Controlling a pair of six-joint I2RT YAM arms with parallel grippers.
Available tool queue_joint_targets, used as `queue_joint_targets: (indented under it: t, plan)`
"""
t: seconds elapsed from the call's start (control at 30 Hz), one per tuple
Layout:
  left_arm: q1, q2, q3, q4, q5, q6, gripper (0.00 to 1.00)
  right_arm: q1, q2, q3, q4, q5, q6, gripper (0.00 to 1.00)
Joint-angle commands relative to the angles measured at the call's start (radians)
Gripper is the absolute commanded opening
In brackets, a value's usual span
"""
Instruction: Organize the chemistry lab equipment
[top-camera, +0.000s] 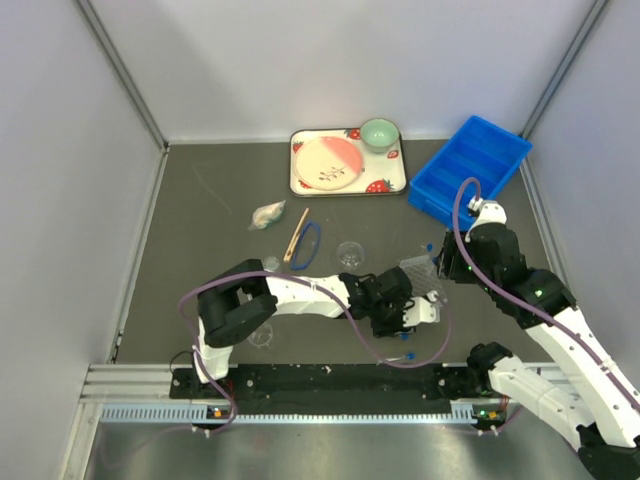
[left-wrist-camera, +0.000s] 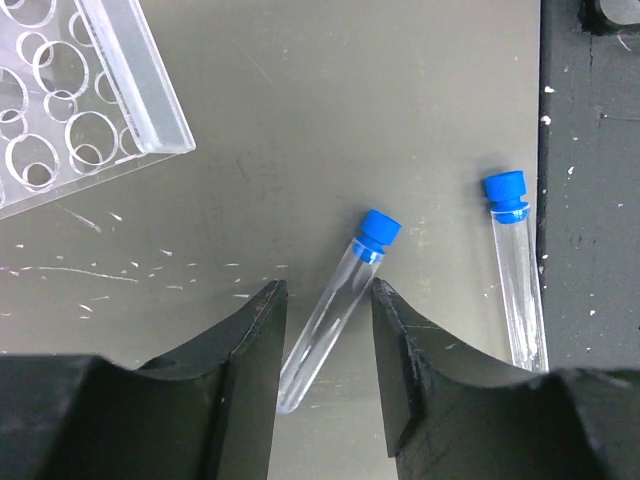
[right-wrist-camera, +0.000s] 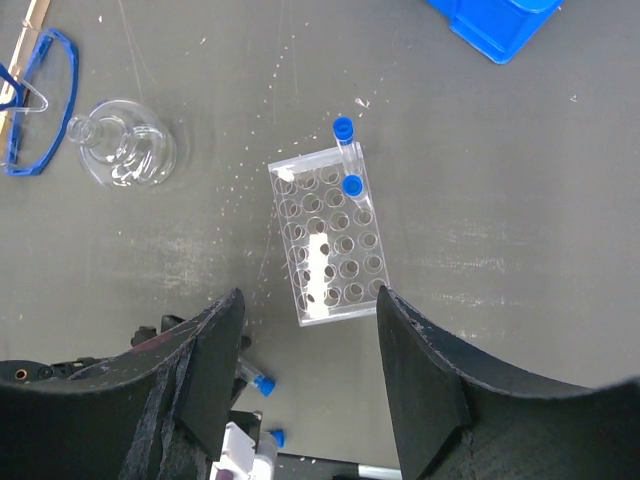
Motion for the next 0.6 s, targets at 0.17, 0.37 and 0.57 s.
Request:
queue_joint_targets:
  t: [0.17,0.37,0.57]
  plan:
    - [0.003,-0.017,-0.123,-0.031,-0.032,-0.027,0.22,-0.008,-0.007,0.0,0.035,-0.025,0.001,0.55]
    - [0.004,-0.063,-0.184,-0.022,-0.075,-0.054,0.0,-0.008,0.002,-0.002,0.042,-0.04,0.008,0.55]
    - [0.01,-0.181,-0.226,-0.03,-0.088,-0.094,0.0,-0.008,0.015,0.026,0.044,-0.026,0.001,0.55]
